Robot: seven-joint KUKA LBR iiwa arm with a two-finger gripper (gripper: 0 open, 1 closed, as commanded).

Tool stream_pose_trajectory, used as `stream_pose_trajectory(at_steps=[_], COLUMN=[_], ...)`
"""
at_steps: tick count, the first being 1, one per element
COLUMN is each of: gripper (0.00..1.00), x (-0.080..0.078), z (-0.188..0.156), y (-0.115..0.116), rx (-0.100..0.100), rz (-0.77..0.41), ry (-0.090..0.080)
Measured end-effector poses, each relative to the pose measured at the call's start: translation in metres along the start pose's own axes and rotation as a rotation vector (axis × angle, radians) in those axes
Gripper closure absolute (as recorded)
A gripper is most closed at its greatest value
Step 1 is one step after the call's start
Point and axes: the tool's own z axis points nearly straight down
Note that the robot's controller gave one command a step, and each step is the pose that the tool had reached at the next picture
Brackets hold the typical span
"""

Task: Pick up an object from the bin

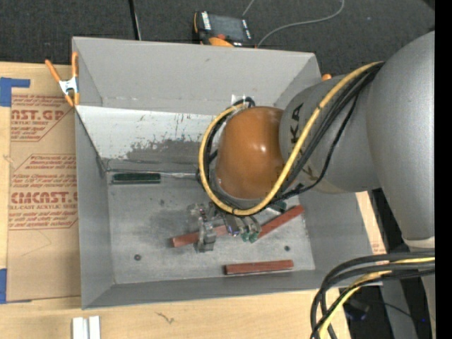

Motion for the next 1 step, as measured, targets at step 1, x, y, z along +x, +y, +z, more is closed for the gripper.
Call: stream_pose_trajectory(at_steps=[1], gripper=[1.00], x=[-0.0018], z=[-0.0628], y=[0.0006], rx=[0.000], rz=[0.000], ry=[-0.004])
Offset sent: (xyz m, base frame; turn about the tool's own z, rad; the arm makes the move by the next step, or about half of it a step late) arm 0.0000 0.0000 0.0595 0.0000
